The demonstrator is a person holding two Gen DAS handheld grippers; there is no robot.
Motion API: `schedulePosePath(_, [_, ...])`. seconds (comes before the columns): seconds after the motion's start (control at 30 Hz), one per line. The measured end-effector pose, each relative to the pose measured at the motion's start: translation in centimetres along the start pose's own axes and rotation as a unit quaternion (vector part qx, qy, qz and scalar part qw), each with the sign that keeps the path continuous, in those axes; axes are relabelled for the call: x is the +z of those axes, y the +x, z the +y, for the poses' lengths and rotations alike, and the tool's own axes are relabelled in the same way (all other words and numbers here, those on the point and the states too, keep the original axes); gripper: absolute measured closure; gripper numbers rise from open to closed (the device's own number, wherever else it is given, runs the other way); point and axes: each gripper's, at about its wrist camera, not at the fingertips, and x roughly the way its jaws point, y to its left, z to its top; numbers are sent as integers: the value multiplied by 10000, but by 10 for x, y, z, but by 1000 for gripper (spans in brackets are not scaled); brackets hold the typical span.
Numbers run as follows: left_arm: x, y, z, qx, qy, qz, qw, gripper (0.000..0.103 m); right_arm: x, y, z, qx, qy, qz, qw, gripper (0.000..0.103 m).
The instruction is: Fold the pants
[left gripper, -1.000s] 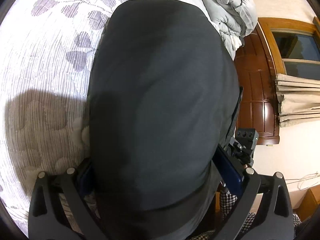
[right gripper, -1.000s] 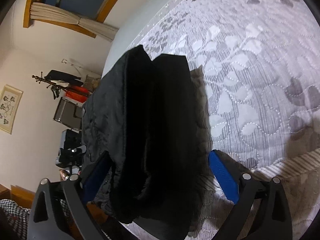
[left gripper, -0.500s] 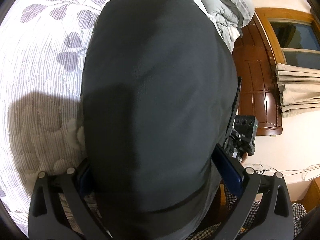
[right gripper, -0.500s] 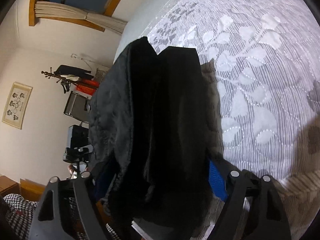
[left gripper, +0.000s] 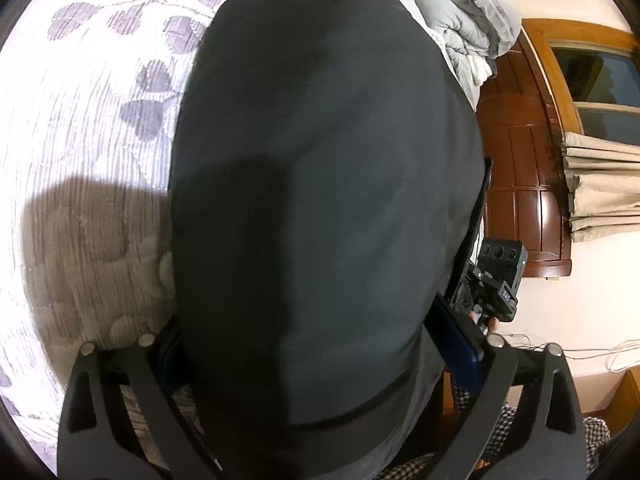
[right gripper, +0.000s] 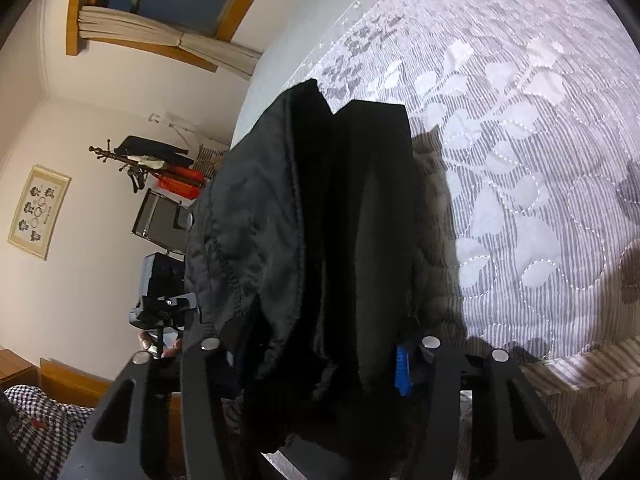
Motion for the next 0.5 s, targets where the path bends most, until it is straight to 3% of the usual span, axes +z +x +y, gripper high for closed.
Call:
schedulePosePath(0.3, [1, -7, -4, -199, -52, -12, 9998, 49, -7, -5, 24, -221, -203, -171, 9994, 56])
schedulePosePath(0.5, [-2, -10, -13, -456, -5, -130, 9989, 62, -5, -14, 31, -214, -261, -289, 9990, 59])
